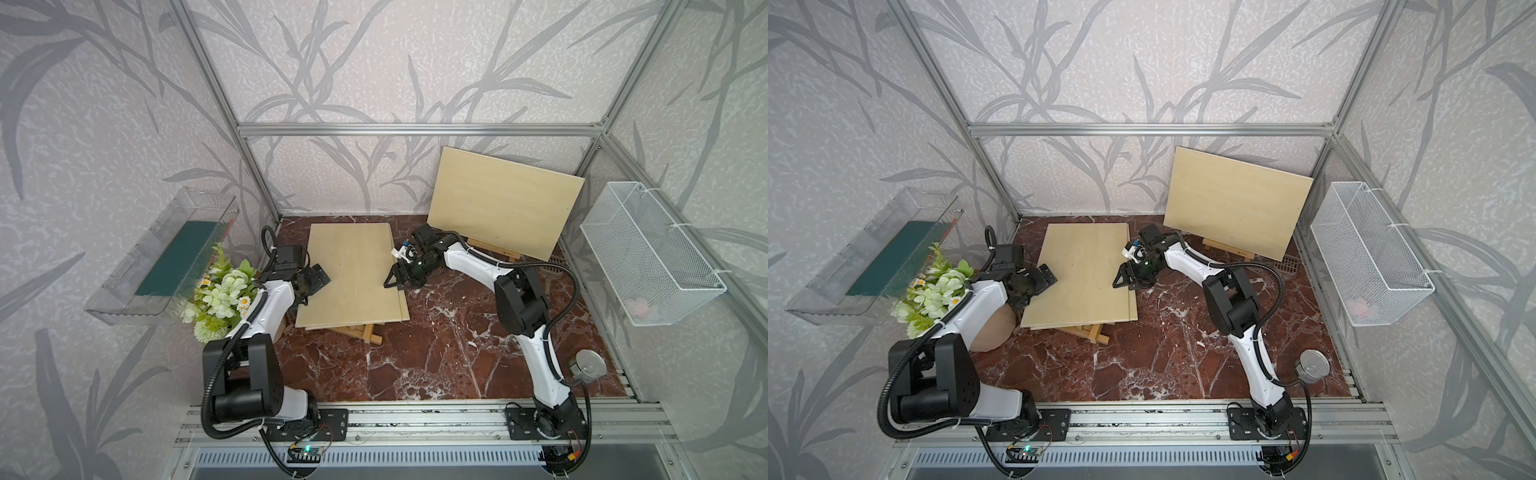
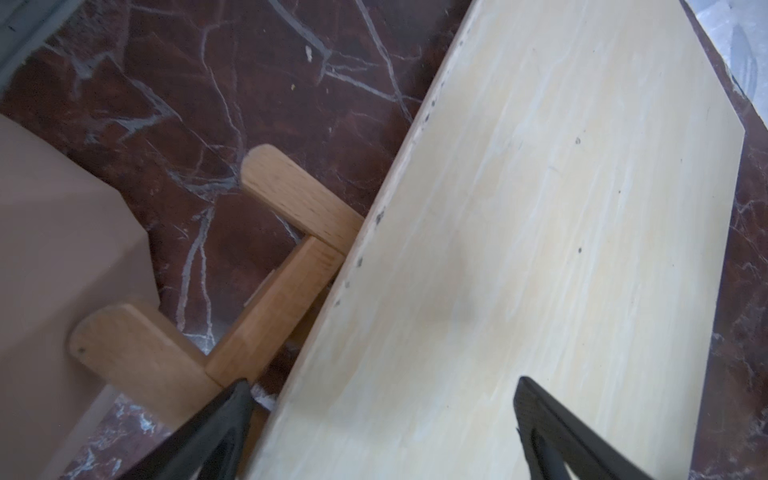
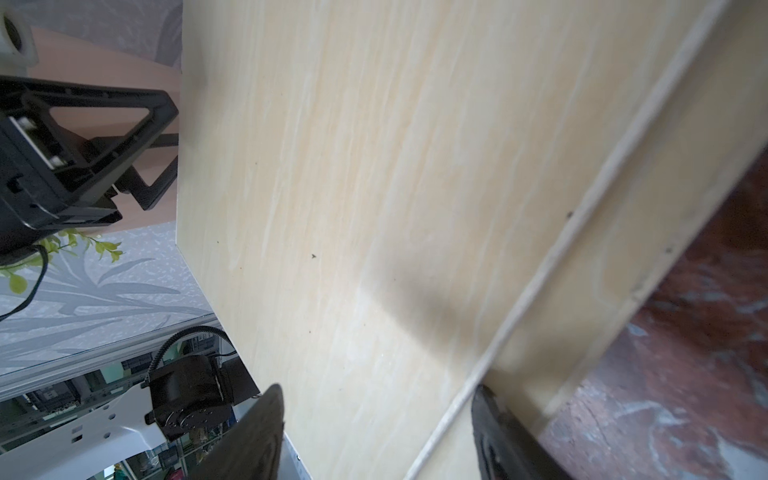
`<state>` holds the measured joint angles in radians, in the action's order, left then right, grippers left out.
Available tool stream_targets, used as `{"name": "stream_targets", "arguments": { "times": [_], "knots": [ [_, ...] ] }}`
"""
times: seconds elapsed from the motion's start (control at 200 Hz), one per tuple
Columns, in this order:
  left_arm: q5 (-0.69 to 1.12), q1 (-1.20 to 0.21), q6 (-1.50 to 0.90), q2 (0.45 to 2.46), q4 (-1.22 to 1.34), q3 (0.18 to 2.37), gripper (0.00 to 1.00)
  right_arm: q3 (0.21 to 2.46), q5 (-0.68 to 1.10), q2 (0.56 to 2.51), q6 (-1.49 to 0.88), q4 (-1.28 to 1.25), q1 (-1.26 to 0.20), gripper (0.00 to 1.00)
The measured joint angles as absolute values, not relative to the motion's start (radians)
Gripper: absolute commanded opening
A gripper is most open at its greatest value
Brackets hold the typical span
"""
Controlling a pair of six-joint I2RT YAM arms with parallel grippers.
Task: Assemble the easel
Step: Adjust the drawing board on the easel.
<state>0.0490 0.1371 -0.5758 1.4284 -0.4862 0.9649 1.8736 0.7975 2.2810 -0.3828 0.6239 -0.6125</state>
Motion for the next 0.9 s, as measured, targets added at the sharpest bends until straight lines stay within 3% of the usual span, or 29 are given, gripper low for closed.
{"name": "stream_targets", "arguments": {
  "times": [0.585, 0.9],
  "knots": [
    [-0.168, 0.134, -0.566, 1.692, -0.368, 1.102, 0.99, 1.728, 0.786, 2.165, -0.318, 0.604, -0.617, 0.7],
    [-0.157, 0.115, -0.543, 1.76, -0.339, 1.144, 0.99, 1.651, 0.752, 2.099, -0.296, 0.625, -0.585, 0.7]
  ]
}}
